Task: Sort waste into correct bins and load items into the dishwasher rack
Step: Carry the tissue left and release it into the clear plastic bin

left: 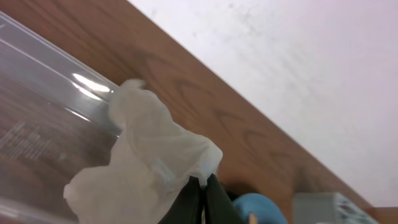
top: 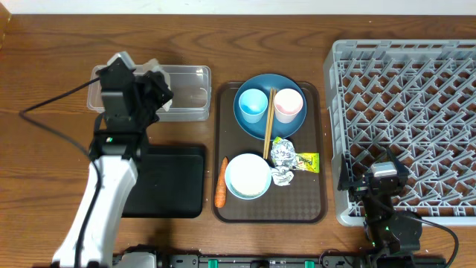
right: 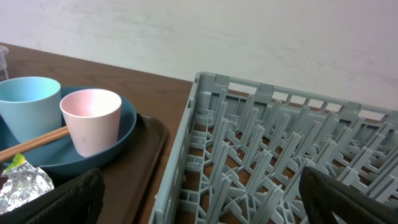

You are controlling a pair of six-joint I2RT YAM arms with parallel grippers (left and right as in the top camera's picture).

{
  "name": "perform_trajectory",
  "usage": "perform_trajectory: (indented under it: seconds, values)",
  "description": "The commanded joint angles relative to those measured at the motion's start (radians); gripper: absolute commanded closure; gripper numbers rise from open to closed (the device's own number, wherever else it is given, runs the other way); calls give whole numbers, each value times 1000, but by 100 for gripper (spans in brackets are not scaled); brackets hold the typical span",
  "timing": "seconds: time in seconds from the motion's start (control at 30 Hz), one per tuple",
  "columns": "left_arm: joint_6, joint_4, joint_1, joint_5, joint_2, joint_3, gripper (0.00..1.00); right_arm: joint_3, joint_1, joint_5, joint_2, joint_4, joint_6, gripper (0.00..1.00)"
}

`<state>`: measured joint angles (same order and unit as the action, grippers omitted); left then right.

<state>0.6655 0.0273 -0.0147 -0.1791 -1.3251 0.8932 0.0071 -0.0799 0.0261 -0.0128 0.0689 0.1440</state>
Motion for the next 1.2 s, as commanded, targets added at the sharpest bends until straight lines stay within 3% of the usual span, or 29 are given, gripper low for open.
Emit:
perform_trajectory:
  seconds: [0.0, 0.17, 0.43, 0.6, 0.87, 1.17]
  values:
    - [-45, 40, 3, 12, -91, 23, 94, -2, 14, 0, 2, 3, 11, 1]
    - [-47, 50, 3, 12, -196, 23, 94, -2, 14, 0, 2, 3, 10, 1]
    - [-147, 19, 3, 12, -268, 23, 93, -2, 14, 0, 2, 3, 11, 1]
    - [-202, -44, 3, 12, -269, 23, 87, -2, 14, 0, 2, 3, 11, 1]
    - [-202, -148, 3, 12, -269, 23, 85, -2, 14, 0, 2, 3, 10, 1]
    - [-202, -151, 3, 11, -193, 41, 84, -2, 14, 0, 2, 3, 11, 1]
